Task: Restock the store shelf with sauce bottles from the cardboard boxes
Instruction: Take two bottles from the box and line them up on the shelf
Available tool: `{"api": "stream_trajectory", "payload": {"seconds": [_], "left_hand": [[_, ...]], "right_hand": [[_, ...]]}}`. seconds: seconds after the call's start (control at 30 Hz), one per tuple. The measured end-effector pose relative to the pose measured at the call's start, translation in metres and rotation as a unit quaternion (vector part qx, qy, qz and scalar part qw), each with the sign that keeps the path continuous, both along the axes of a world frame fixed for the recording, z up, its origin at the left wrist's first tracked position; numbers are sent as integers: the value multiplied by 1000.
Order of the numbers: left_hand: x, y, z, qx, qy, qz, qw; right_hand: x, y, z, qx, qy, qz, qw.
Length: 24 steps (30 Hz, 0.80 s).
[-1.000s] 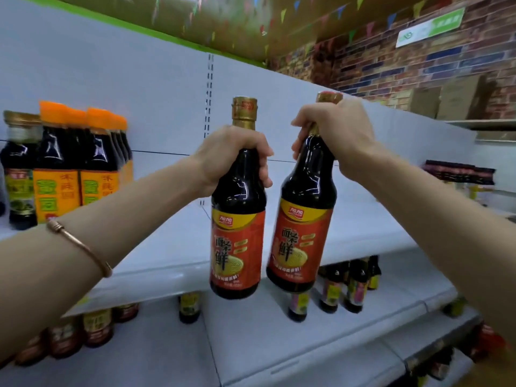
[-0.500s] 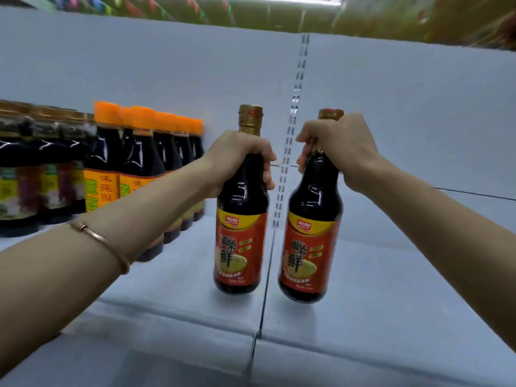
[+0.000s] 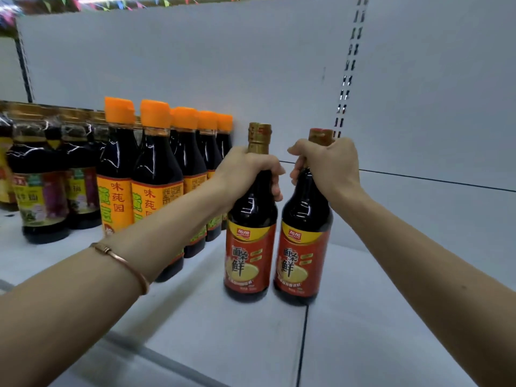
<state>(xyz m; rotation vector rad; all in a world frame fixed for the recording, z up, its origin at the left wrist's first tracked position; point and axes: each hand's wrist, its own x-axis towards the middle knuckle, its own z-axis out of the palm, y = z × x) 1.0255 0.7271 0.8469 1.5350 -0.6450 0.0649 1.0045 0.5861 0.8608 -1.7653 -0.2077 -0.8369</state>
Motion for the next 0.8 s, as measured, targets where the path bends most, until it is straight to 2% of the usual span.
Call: {"api": "stream_trajectory", "payload": {"seconds": [0.17,0.27,0.33,0.47,0.6,0.7,0.8], "left_hand": [[28,0,-7,-4,-56,18,998],[41,3,-19,-3,-135,56,989],[39,4,-30,-3,-156,62,986],[33,5,-45,-11,-139,66,988],[25,13,-57,52,-119,108,986],[17,27,-80,121,-89,84,985],[12,38,-97,159,-93,44,982]], "right_hand": [[20,3,-17,-37,-37,-42,998],[23,3,-38,-57,-53,-82,994],[22,5,-50,-52,-43,-99,993],[17,6,-55,-63,-7,-104,993],[5,3,-75,-87,49,-99,990],[-8,2,-93,-52,80,-79,992],[-19,-9,-85,-82,116,-78,987]]}}
